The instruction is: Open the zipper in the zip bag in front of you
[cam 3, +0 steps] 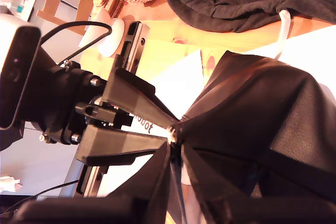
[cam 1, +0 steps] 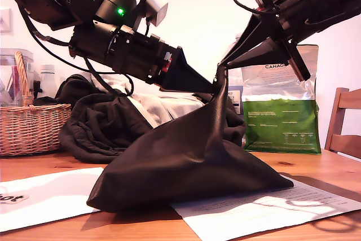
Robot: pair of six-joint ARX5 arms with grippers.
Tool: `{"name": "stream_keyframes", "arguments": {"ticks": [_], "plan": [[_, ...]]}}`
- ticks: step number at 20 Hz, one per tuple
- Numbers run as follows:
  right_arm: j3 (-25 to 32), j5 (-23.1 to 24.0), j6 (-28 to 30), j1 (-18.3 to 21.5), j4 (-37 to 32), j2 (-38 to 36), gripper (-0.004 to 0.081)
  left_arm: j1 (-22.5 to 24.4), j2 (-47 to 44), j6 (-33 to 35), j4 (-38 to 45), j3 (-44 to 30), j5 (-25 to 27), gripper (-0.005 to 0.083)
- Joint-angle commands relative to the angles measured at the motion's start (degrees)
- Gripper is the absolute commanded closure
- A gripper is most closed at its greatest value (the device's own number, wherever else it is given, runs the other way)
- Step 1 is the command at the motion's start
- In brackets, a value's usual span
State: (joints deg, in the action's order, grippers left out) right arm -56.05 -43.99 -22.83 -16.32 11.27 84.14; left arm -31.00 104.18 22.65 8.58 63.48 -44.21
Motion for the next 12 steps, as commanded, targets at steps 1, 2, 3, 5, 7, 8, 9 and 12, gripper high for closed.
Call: {"name": "stream_keyframes", "arguments": {"ticks": [1, 2, 3, 5, 7, 8, 9, 12], "plan": [[-0.3, -0.2, 0.2, -0.5, -0.7, 0.2, 0.0782, 1.0, 0.4, -0.1, -2.0, -1.3, 1.9, 0.0790], [-0.3, 0.2, 0.2, -0.5, -0.6, 0.2, 0.0783, 1.4, 0.4, -0.1, -3.1, -1.3, 3.1, 0.0790], [-0.3, 1.2, 0.2, -0.5, -0.6, 0.2, 0.0782, 1.7, 0.4, -0.1, -4.0, -1.3, 4.3, 0.0792], [-0.3, 2.4, 0.2, -0.5, -0.2, 0.2, 0.0782, 2.4, 0.4, -0.2, -5.4, -1.3, 6.3, 0.0793], [-0.3, 2.7, 0.2, -0.5, 0.3, 0.2, 0.0782, 2.6, 0.4, -0.2, -6.2, -1.3, 8.3, 0.0793], [-0.3, 2.9, 0.2, -0.5, 0.5, 0.2, 0.0782, 2.6, 0.4, -0.2, -6.6, -1.3, 9.1, 0.0793], [-0.3, 3.1, 0.2, -0.5, 0.6, 0.2, 0.0782, 2.5, 0.4, -0.3, -6.8, -1.3, 9.5, 0.0793], [-0.3, 3.1, 0.2, -0.5, 0.6, 0.2, 0.0782, 2.1, 0.3, -4.0, -6.4, -1.3, -0.1, 0.0774]]}}
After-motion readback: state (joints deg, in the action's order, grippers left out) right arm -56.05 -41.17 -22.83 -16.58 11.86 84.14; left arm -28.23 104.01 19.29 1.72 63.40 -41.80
